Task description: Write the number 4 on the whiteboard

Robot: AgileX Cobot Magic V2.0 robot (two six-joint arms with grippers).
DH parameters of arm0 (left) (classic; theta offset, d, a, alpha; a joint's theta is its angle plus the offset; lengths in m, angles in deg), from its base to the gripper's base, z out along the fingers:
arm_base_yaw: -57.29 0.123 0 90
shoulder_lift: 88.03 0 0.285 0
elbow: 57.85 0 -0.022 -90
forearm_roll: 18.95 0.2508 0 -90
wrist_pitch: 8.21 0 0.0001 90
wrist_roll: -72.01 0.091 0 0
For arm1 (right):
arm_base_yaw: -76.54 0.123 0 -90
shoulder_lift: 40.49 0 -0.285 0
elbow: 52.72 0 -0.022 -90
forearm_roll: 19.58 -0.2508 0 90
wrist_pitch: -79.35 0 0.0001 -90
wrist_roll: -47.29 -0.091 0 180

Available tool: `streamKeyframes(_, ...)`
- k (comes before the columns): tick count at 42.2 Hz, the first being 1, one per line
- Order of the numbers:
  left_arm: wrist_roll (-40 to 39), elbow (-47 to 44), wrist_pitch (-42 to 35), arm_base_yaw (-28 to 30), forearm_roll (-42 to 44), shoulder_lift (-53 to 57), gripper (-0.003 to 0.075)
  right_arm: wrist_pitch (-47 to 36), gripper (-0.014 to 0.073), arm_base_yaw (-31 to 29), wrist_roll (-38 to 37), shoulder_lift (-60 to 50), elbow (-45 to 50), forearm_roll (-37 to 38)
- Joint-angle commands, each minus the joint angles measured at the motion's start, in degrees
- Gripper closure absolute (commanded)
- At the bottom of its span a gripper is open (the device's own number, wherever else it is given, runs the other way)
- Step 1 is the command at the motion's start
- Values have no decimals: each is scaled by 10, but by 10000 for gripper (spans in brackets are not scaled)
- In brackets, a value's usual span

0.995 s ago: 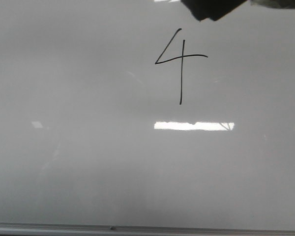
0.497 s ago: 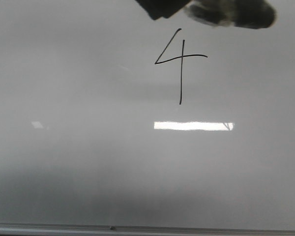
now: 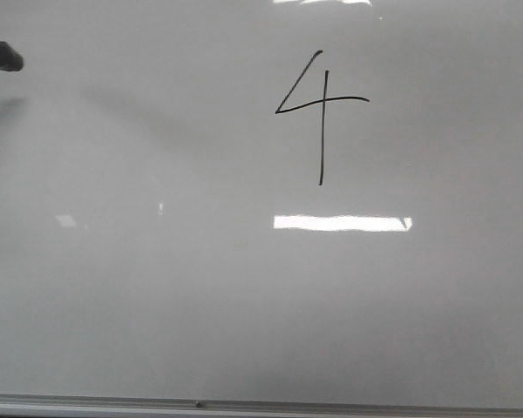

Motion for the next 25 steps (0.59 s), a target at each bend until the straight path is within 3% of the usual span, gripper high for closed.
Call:
streamKeyframes(1,-14,-21,-71,29,-10,46,598,-33,50,-4,-2,-4,-15,-14)
streamKeyframes(20,-14,-287,-617,39,-87,50,598,-58,50,-4,-3,-4,-15,-14)
streamKeyframes(25,-14,-327,-719,39,-87,26,598,-59,50,-4,-3,-4,-15,-14)
